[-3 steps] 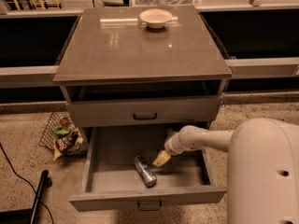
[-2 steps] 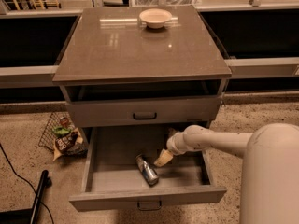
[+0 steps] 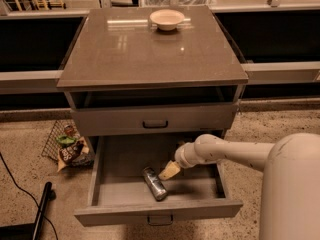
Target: Pick redbull can from middle drawer and place on counter
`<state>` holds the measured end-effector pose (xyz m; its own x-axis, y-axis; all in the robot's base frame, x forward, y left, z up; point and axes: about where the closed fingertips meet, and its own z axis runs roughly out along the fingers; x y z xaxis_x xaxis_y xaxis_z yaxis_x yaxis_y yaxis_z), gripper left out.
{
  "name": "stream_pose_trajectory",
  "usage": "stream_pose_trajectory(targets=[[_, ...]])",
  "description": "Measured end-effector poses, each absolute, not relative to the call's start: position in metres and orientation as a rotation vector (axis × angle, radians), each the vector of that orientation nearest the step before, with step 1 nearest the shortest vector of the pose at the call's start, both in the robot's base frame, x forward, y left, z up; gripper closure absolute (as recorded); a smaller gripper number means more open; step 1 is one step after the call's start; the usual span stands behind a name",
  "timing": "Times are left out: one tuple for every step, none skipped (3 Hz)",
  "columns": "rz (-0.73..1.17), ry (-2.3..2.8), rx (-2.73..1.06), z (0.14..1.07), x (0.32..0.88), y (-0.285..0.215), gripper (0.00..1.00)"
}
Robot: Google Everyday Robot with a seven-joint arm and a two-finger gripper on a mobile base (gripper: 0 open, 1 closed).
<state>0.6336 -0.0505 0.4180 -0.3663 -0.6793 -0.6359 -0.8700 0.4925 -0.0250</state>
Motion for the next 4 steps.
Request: stream_pose_trajectory(targets=[[0.453,2.212,-1.204,0.402,0.626,-0.034,0.0],[0.409,2.248,-1.174,0.392,0.622,-0.02,0.0],[0.347,2.278,-1.172,0.385,0.616,-0.007,0.0],[0.337,2.291,-1.179,0.38,0.611,0.005,0.0]])
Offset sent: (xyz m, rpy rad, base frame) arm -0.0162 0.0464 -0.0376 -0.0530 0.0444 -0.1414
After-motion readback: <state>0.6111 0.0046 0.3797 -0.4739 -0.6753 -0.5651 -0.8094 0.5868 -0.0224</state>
